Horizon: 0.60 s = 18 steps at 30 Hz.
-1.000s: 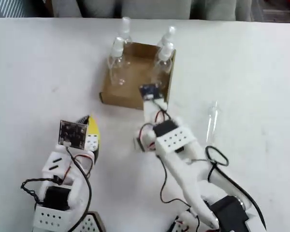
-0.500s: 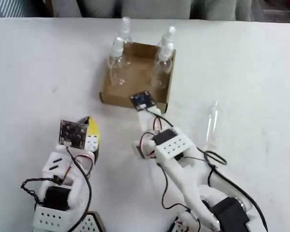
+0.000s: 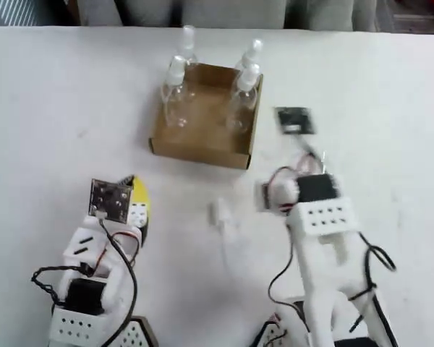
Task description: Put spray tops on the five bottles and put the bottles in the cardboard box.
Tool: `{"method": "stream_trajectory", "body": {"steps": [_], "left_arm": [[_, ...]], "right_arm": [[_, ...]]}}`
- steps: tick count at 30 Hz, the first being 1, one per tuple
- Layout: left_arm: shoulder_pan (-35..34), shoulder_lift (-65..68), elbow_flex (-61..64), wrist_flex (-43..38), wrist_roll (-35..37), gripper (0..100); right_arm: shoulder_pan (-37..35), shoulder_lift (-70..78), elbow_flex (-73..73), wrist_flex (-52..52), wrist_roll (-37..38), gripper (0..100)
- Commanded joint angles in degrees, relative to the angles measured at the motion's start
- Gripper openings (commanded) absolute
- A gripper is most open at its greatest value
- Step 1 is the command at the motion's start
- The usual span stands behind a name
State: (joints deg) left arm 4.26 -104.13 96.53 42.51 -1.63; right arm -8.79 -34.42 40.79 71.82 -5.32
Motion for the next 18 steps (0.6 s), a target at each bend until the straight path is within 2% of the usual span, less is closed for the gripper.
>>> {"method": "stream_trajectory", "body": {"steps": [1, 4, 7, 11, 15, 18], "left_arm": [[0.66, -0.13, -5.45, 2.46, -0.53, 2], [0.92, 0.92, -6.86, 2.90, -0.53, 2], [1.01, 7.69, -9.67, 1.85, -0.53, 2], [1.54, 24.57, -19.78, 1.05, -0.09, 2], [5.58, 44.62, -30.51, 2.02, 0.09, 2], [9.10, 58.51, -37.54, 2.11, 4.84, 2]], "right_arm": [[6.90, -2.07, -2.90, 0.48, 0.88, 2.4], [12.62, -1.98, -2.90, -0.57, 0.88, 1.9], [17.71, -1.98, -2.90, -0.75, 0.79, 1.7], [20.44, -1.89, -2.90, -0.75, 0.79, 1.7], [20.53, -1.89, -2.90, -0.84, 0.79, 1.9], [20.70, -0.75, -2.20, -2.51, 0.79, 1.7]]}}
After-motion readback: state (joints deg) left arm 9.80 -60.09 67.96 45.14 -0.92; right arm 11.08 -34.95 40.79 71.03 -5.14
